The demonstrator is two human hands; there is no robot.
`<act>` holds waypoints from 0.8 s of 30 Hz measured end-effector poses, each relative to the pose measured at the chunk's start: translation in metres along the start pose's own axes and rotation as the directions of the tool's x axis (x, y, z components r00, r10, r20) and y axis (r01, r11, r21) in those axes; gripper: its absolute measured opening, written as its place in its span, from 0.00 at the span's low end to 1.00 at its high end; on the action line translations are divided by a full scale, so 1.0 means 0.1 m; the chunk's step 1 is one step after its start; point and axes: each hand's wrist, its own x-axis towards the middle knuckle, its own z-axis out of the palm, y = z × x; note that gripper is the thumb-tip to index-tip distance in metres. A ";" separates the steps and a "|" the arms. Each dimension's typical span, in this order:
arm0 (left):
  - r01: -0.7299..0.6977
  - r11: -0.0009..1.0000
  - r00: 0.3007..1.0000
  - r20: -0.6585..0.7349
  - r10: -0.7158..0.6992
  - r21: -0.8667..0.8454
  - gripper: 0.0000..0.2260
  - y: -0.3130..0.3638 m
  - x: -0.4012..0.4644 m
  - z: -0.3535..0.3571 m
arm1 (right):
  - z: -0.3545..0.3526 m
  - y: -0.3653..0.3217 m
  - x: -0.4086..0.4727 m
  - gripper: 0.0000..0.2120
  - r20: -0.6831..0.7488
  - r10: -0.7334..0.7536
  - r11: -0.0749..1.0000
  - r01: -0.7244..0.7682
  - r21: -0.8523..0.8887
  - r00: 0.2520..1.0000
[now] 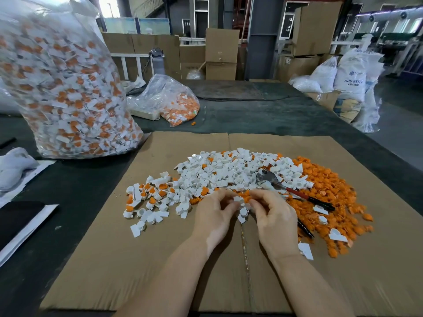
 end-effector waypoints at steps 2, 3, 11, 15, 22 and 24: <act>0.002 1.000 1.000 0.019 -0.002 -0.019 0.10 0.00 0.00 0.00 | 0.00 -0.01 0.00 0.07 0.018 0.004 1.000 -0.004 0.004 1.000; 0.006 1.000 1.000 0.022 -0.005 -0.028 0.11 0.00 0.00 0.00 | -0.01 -0.01 0.00 0.06 0.021 0.009 1.000 -0.009 -0.008 1.000; 0.092 0.973 0.996 0.006 -0.092 -0.214 0.07 0.00 -0.02 -0.01 | 0.02 -0.01 -0.01 0.06 0.046 -0.035 0.973 0.045 -0.225 0.998; 0.090 0.971 0.996 0.012 -0.090 -0.222 0.02 -0.01 -0.03 0.00 | 0.05 0.00 -0.02 0.10 0.067 -0.043 0.959 0.060 -0.278 0.997; 0.064 0.990 0.998 0.018 -0.063 -0.126 0.02 -0.02 -0.03 0.00 | 0.04 0.02 -0.03 0.08 0.100 -0.050 0.969 0.072 -0.237 0.994; 0.065 0.990 0.998 0.013 -0.064 -0.128 0.04 -0.02 -0.03 -0.01 | 0.03 0.02 -0.02 0.05 0.119 -0.049 0.982 0.069 -0.174 0.992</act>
